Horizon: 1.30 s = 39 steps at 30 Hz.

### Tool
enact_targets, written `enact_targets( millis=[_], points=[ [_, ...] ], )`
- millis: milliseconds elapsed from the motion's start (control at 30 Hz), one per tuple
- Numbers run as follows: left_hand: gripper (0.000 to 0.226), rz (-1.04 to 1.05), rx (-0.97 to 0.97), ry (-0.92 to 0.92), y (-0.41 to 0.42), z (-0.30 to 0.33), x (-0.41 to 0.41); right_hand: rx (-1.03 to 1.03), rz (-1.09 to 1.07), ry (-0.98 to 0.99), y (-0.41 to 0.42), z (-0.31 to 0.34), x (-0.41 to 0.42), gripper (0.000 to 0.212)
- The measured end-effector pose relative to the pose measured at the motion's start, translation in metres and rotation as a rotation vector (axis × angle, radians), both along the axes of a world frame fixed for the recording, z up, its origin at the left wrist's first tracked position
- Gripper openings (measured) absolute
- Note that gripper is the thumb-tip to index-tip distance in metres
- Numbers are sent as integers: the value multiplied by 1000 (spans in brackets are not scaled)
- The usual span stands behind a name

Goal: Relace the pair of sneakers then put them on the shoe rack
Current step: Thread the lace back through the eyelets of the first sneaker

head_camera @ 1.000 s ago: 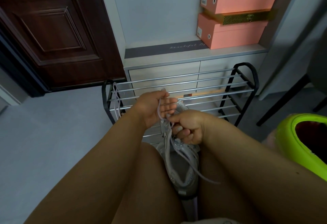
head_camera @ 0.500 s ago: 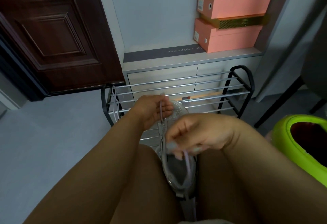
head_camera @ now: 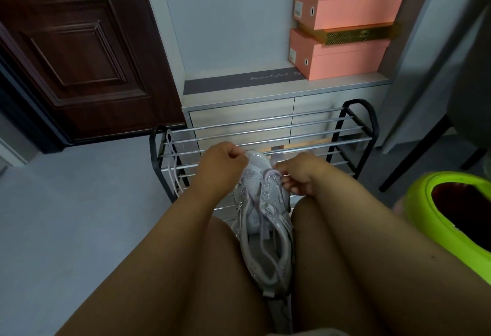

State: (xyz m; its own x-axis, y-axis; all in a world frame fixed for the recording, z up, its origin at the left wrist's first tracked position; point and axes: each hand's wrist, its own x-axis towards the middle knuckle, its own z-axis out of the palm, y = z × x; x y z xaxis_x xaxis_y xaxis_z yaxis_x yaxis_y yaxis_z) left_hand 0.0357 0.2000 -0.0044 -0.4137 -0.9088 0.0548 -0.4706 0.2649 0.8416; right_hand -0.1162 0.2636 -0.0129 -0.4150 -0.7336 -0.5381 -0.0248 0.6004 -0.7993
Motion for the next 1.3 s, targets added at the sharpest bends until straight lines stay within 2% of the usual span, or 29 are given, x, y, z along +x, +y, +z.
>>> enact_targets(
  millis=[100, 167, 267, 367, 433, 533, 667, 767, 833, 933, 1067, 1200, 1300],
  points=[
    [16, 155, -142, 123, 6, 4, 4, -132, -141, -83, -4, -7, -3, 27],
    [14, 158, -229, 126, 9, 8, 5, -272, -222, -113, -4, -8, -1, 28],
    [21, -11, -190, -117, 17, 11, 3, -538, -243, -232, -2, -5, 4, 31],
    [36, -173, -41, -339, 25, 7, 0, -661, -87, -172, 2, -3, 7, 29],
    [40, -185, 62, -366, 28, 6, -4, -652, 62, -22, 6, -4, 8, 21],
    [28, -189, 192, -406, 25, 10, -7, -573, 292, 188, 13, -7, 9, 13],
    [16, -193, 410, -295, 28, 13, -4, -443, 546, 434, 20, -12, 6, 34],
    [13, -144, 529, -121, 31, 9, -5, -387, 603, 591, 25, -5, 4, 42],
    [9, -155, 506, -135, 30, 5, -8, -425, 578, 530, 26, -2, 4, 43],
    [20, -178, 471, -167, 33, -7, -13, -481, 555, 419, 27, -3, 4, 48],
    [28, -114, 564, -68, 37, -15, -16, -430, 612, 428, 26, -6, 1, 64],
    [28, -144, 606, -34, 39, -14, -20, -373, 628, 415, 26, -8, 0, 76],
    [28, -153, 760, 60, 38, -17, -20, -384, 626, 358, 27, -7, 0, 82]
  ],
)
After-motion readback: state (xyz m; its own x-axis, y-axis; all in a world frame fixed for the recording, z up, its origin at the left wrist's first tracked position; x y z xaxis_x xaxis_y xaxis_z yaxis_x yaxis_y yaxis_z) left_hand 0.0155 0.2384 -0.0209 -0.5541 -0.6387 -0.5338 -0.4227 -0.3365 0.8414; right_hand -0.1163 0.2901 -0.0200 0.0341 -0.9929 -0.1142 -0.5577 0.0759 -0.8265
